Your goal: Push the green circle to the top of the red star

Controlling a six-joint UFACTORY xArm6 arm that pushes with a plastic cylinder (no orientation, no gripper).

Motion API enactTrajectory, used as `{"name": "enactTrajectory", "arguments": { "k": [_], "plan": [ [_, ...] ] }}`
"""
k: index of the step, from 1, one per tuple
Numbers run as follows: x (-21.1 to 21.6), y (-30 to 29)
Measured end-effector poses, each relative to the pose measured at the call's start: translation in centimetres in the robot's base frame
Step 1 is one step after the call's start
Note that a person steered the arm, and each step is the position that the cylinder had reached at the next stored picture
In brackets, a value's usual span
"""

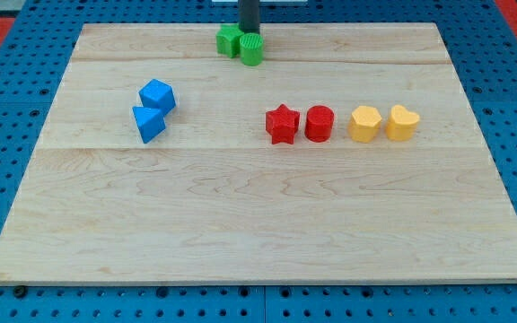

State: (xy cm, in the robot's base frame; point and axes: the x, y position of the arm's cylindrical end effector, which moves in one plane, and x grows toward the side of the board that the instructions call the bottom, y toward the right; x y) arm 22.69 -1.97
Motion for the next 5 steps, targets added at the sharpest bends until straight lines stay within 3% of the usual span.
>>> {"name": "enactTrajectory", "arguments": {
  "k": [3,5],
  "plan": [
    [11.2,-0.2],
    [11.1,3.1]
  ]
}}
